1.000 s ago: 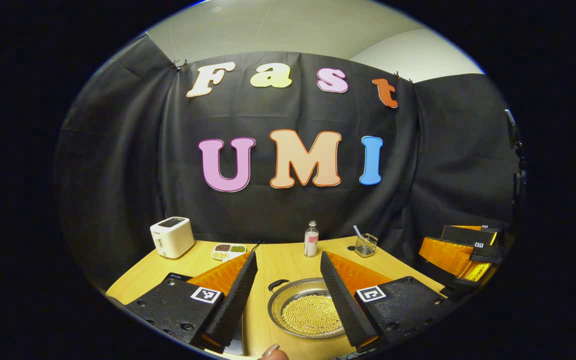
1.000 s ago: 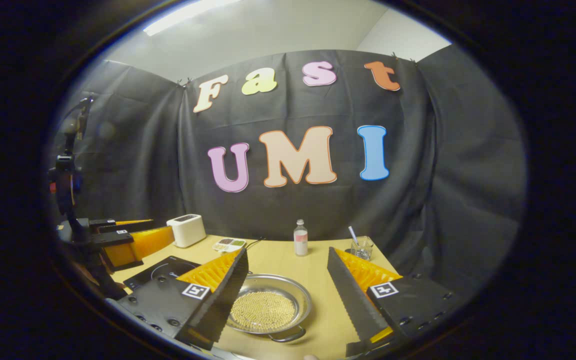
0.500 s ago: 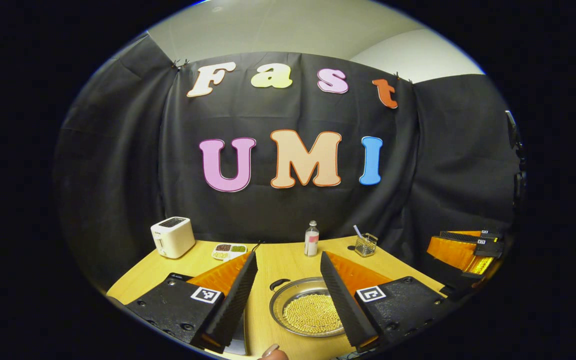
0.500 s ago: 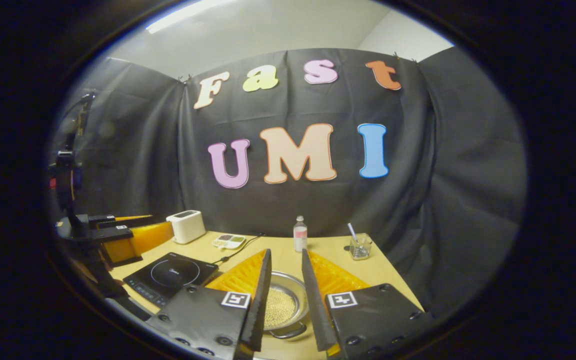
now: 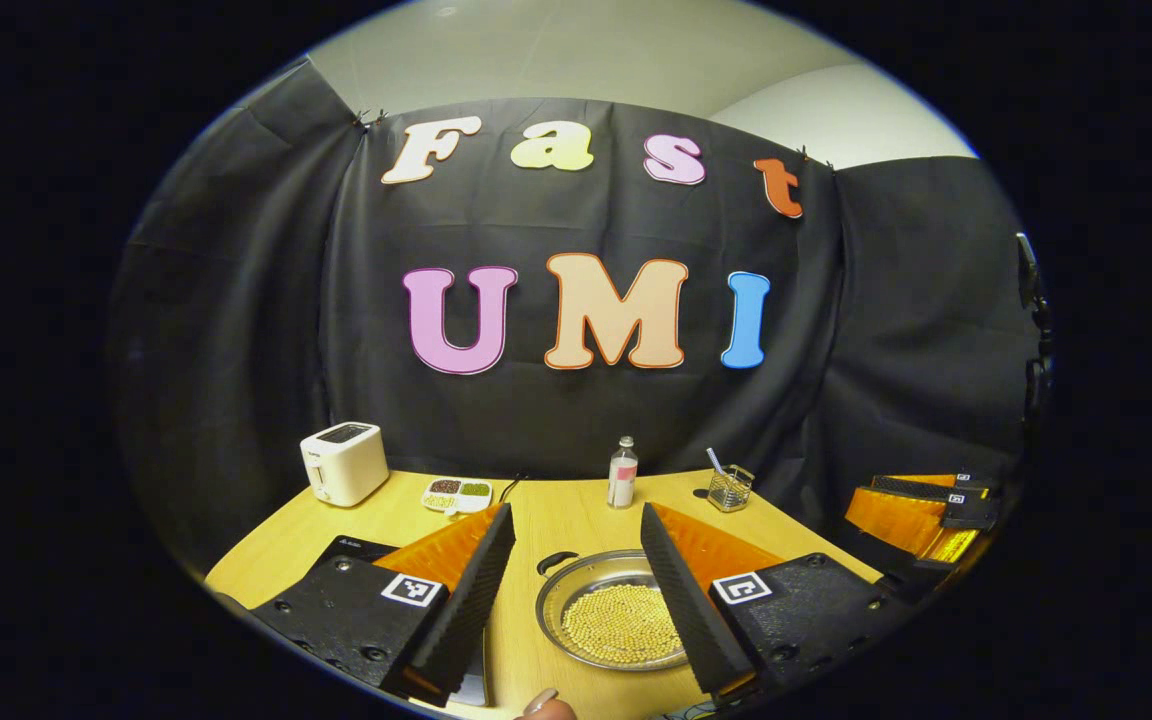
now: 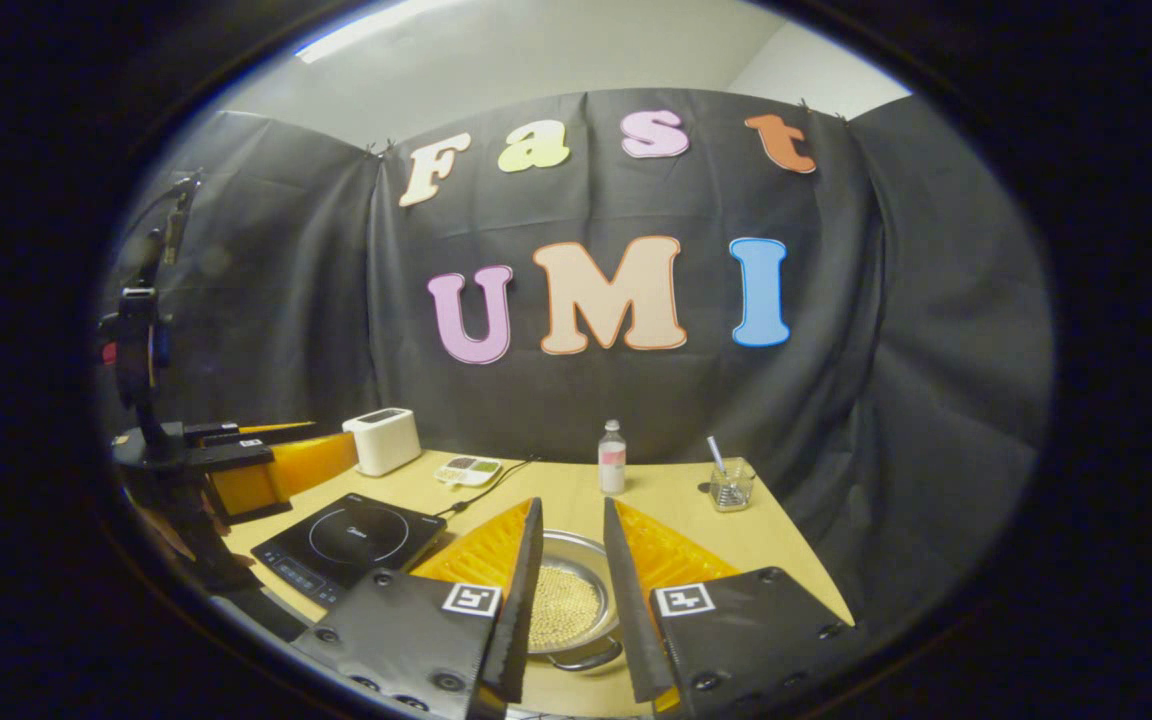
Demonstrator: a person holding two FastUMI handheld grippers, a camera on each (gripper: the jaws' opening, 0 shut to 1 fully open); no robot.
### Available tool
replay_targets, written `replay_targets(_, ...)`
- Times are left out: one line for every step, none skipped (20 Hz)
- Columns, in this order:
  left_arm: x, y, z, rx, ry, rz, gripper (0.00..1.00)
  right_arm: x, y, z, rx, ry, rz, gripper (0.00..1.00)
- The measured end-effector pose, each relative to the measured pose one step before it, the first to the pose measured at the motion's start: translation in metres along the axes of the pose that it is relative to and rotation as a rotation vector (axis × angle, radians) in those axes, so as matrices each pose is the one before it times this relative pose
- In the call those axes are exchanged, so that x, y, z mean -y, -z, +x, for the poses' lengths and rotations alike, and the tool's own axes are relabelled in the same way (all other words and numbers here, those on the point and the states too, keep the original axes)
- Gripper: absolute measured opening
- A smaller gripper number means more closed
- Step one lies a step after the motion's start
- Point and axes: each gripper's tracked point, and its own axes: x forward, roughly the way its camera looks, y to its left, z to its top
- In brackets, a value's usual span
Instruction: First push the handle of the pot to place it horizontally, then grasp the pot with both hands and set it on the induction cooktop.
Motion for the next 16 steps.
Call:
replay_targets(-0.00026,0.00001,0.00009,-0.00099,0.00113,-0.00060,0.83,0.00004,0.00005,0.00099,-0.00020,0.00082,-0.00158,0.40)
replay_targets(0.00070,0.00060,0.00044,-0.00161,-0.00131,-0.00020,0.83,0.00007,-0.00057,-0.00332,-0.00228,-0.00434,-0.00883,0.40)
replay_targets(-0.00034,-0.00001,0.00064,-0.00146,0.00010,-0.00083,0.82,0.00727,-0.00966,-0.01121,0.02083,0.04204,-0.00921,0.29)
replay_targets(-0.00080,0.00086,-0.00014,-0.00173,-0.00070,-0.00058,0.80,-0.00094,0.00136,0.01172,0.00550,-0.01196,0.01253,0.18)
replay_targets(0.00016,-0.00026,0.00048,-0.00211,-0.00010,-0.00160,0.80,0.00594,-0.00043,-0.00058,0.00013,0.00683,-0.00039,0.07)
replay_targets(0.00019,0.00190,0.00050,-0.00399,-0.00013,-0.00242,0.83,-0.00182,0.00449,0.00470,-0.00605,-0.00066,0.00173,0.12)
replay_targets(0.00053,0.00187,0.00117,-0.00529,0.00255,-0.00271,0.84,-0.00275,0.00406,0.00011,-0.01564,-0.00724,0.00154,0.12)
replay_targets(0.00023,0.00005,0.00084,-0.00287,0.00274,-0.00285,0.84,-0.00504,0.00787,-0.00154,-0.02298,-0.01965,-0.00272,0.12)
replay_targets(0.00001,0.00070,0.00010,-0.00138,0.00448,-0.00245,0.84,-0.00134,0.00887,-0.00142,-0.02617,0.00045,-0.01178,0.11)
replay_targets(0.00104,0.00118,0.00071,-0.00171,0.00829,-0.00039,0.84,0.00543,0.00355,-0.00562,0.00660,0.01381,-0.01027,0.11)
replay_targets(0.00025,0.00047,0.00054,-0.00510,0.00727,0.00481,0.84,-0.00256,0.00580,0.00184,-0.02357,-0.01423,0.00701,0.05)
replay_targets(-0.00103,0.00221,0.00009,-0.00262,0.01042,0.00449,0.84,-0.00468,0.00287,0.00183,-0.01566,0.00538,0.00803,0.02)
replay_targets(-0.00001,0.00136,0.00045,-0.00465,0.01019,0.00318,0.84,-0.00140,0.00450,-0.00097,-0.01433,0.00303,0.00471,0.02)
replay_targets(-0.00038,0.00229,0.00048,-0.00629,0.01136,0.00096,0.84,-0.00022,0.00567,-0.00044,-0.01396,0.01125,-0.00063,0.02)
replay_targets(-0.00093,0.00171,0.00000,-0.00496,0.01108,-0.00134,0.84,-0.00116,0.00421,-0.00047,-0.01391,0.00400,0.00082,0.02)
replay_targets(-0.00150,0.00141,-0.00037,-0.00328,0.00831,-0.00270,0.84,-0.00299,0.00757,-0.00066,-0.01664,0.00247,0.00124,0.02)
